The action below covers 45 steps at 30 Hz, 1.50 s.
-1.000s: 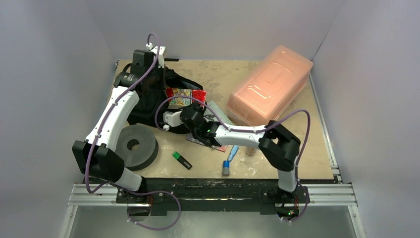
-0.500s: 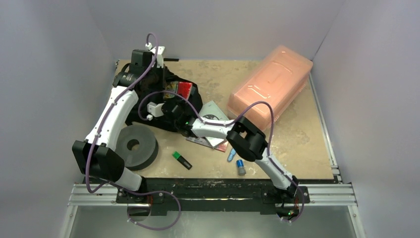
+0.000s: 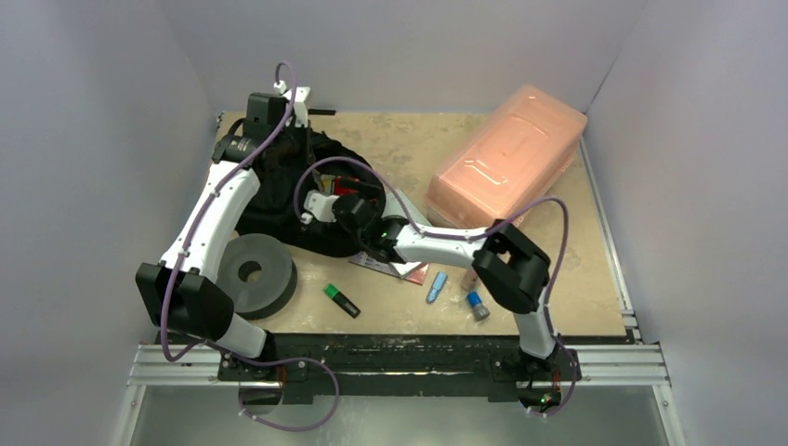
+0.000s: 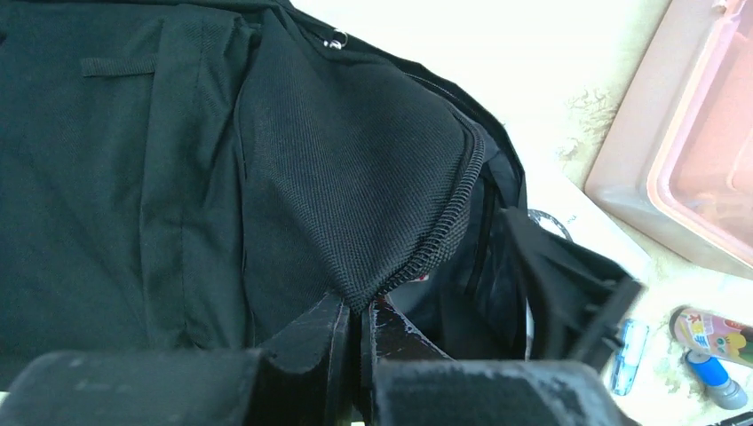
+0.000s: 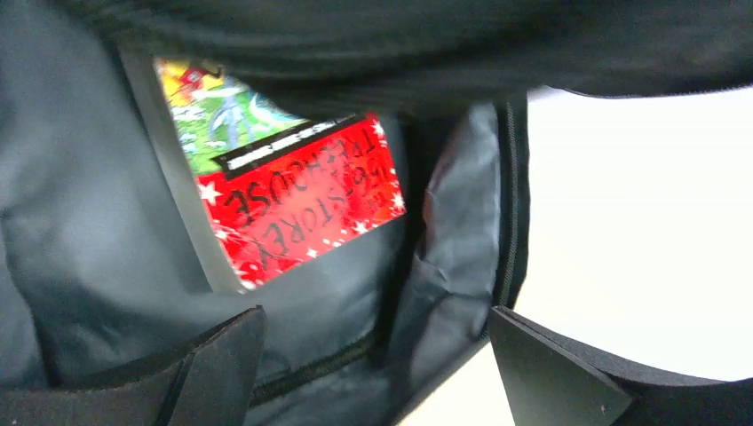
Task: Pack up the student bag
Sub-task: Place the book in the student bag.
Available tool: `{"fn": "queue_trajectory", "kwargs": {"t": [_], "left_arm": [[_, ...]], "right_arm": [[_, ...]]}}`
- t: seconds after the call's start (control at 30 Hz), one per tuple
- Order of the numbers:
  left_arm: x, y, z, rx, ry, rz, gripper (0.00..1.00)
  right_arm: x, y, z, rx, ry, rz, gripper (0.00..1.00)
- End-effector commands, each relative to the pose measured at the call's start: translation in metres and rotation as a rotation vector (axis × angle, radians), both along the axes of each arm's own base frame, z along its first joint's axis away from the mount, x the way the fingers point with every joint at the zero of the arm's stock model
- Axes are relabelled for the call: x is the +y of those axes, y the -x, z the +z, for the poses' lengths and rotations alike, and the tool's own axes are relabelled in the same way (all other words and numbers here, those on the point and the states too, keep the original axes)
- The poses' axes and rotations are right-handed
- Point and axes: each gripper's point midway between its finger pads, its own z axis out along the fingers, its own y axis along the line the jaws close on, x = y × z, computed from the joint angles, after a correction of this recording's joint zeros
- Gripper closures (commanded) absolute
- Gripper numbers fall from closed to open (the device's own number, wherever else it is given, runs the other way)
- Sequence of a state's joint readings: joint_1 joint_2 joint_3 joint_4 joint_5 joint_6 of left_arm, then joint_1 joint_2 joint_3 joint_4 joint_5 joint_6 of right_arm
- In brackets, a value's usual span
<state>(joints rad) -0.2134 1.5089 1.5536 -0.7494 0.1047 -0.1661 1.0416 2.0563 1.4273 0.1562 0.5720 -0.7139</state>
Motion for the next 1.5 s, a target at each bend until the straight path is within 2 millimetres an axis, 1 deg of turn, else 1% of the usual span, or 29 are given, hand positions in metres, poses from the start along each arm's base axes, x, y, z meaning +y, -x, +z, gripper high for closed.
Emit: {"fn": "queue_trajectory", "kwargs": {"t": [0.0,0.07,0.13,0.23,0.3,0.4,0.43,0.53,0.7,0.73,0.8,0.9,0.93,0.97,1.03,1.1,1.2,1.27,1.37,1.47], "left_arm": [[-0.004,-0.012,0.023,-0.083,0.038,-0.002,1.0],[-0.005,-0.013,0.021,-0.076,0.041,-0.003,1.0],[-0.007,-0.013,0.02,-0.07,0.047,-0.007,1.0],[-0.007,-0.013,0.019,-0.069,0.049,-0.008,1.0],[-0.007,-0.013,0.019,-0.068,0.048,-0.008,1.0],[-0.008,-0.013,0.019,-0.067,0.052,-0.01,1.0],[-0.008,-0.013,0.02,-0.068,0.054,-0.011,1.0],[-0.009,-0.012,0.021,-0.071,0.057,-0.013,1.0],[-0.011,-0.011,0.021,-0.067,0.068,-0.02,1.0],[-0.012,-0.011,0.022,-0.068,0.071,-0.021,1.0],[-0.012,-0.011,0.022,-0.068,0.072,-0.022,1.0],[-0.012,-0.011,0.022,-0.068,0.074,-0.022,1.0],[-0.012,-0.011,0.022,-0.067,0.076,-0.022,1.0],[-0.013,-0.011,0.022,-0.066,0.077,-0.023,1.0],[-0.013,-0.011,0.022,-0.065,0.082,-0.023,1.0],[-0.014,-0.011,0.022,-0.063,0.083,-0.023,1.0],[-0.014,-0.011,0.022,-0.064,0.084,-0.022,1.0],[-0.014,-0.011,0.02,-0.059,0.084,-0.021,1.0],[-0.013,-0.012,0.02,-0.059,0.081,-0.02,1.0],[-0.013,-0.011,0.022,-0.064,0.083,-0.021,1.0]], "right_arm": [[-0.004,0.033,0.033,0.194,-0.284,-0.017,0.01],[-0.007,0.046,0.033,0.285,-0.383,-0.043,0.01],[-0.009,0.053,0.031,0.403,-0.503,-0.115,0.01],[0.0,0.062,0.029,0.587,-0.663,-0.187,0.01],[0.004,0.062,0.034,0.642,-0.676,-0.144,0.01],[0.016,0.062,0.044,0.672,-0.731,-0.065,0.01],[0.018,0.06,0.044,0.671,-0.741,-0.056,0.01],[0.025,0.043,0.035,0.68,-0.756,-0.052,0.01],[0.036,0.011,0.032,0.645,-0.801,-0.057,0.01],[0.036,0.006,0.029,0.642,-0.796,-0.072,0.01],[0.029,-0.003,0.02,0.635,-0.76,-0.137,0.01],[0.025,-0.009,0.008,0.641,-0.742,-0.166,0.01],[0.046,0.005,0.011,0.951,-1.205,-0.513,0.21],[0.052,0.006,0.011,1.042,-1.328,-0.622,0.28],[0.051,0.009,-0.001,1.084,-1.343,-0.695,0.31],[0.048,0.007,-0.008,1.076,-1.377,-0.742,0.33],[0.051,0.004,-0.014,1.08,-1.402,-0.766,0.34],[0.051,-0.003,-0.016,1.042,-1.382,-0.775,0.35],[0.044,-0.011,-0.023,0.968,-1.332,-0.814,0.35],[0.038,-0.012,-0.035,0.93,-1.292,-0.835,0.35]]}}
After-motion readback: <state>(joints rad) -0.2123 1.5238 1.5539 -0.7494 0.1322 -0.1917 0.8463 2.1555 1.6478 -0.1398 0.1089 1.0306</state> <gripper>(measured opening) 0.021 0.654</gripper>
